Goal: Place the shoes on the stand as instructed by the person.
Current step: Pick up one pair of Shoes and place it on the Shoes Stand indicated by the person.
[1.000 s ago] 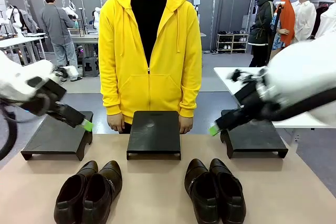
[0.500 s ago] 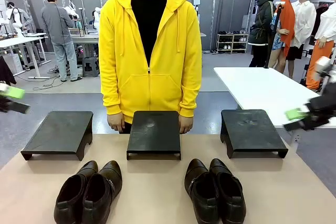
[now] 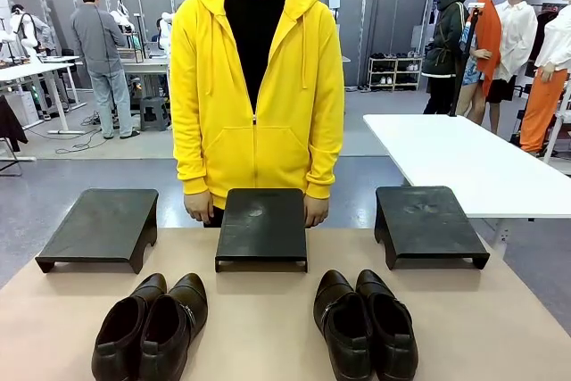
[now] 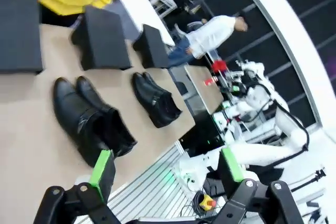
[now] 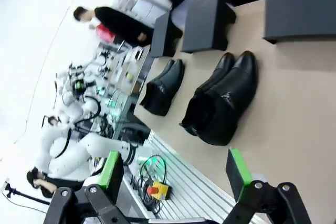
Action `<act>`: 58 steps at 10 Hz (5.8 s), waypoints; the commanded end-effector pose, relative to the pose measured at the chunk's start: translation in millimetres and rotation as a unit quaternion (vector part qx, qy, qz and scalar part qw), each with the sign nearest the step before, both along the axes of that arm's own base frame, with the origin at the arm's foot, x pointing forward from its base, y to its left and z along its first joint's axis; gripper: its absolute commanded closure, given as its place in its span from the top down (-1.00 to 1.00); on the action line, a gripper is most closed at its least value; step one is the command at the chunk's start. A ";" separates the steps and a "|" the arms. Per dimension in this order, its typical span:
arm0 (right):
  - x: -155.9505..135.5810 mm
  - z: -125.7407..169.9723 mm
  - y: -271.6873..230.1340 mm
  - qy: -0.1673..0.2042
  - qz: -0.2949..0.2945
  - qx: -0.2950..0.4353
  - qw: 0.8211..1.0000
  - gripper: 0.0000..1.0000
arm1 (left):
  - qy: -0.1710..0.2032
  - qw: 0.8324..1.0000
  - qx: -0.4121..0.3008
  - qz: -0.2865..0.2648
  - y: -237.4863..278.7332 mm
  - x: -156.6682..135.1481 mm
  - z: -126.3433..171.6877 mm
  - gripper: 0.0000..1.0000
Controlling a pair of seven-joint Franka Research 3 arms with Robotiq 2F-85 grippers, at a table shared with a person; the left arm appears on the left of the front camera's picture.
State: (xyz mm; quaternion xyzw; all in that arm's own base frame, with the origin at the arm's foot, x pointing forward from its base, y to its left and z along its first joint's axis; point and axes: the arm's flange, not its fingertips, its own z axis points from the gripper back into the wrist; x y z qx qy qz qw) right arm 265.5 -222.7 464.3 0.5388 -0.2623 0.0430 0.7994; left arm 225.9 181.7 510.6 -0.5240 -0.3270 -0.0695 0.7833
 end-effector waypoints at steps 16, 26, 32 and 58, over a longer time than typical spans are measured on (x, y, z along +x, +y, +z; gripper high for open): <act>-13.9 3.0 -4.5 -0.001 -0.026 -0.003 1.000 1.00 | 0.019 0.999 0.004 0.049 21.7 -22.6 -8.7 1.00; -13.9 3.0 -4.5 -0.001 -0.026 -0.003 1.000 1.00 | 0.019 0.999 0.004 0.049 21.7 -22.6 -8.7 1.00; -13.9 3.0 -4.5 -0.001 -0.026 -0.003 1.000 1.00 | 0.105 0.976 0.188 0.014 -61.1 34.5 69.7 1.00; -13.9 3.0 -4.5 -0.001 -0.026 -0.003 1.000 1.00 | 0.235 0.838 0.479 0.115 -389.7 74.2 -66.5 1.00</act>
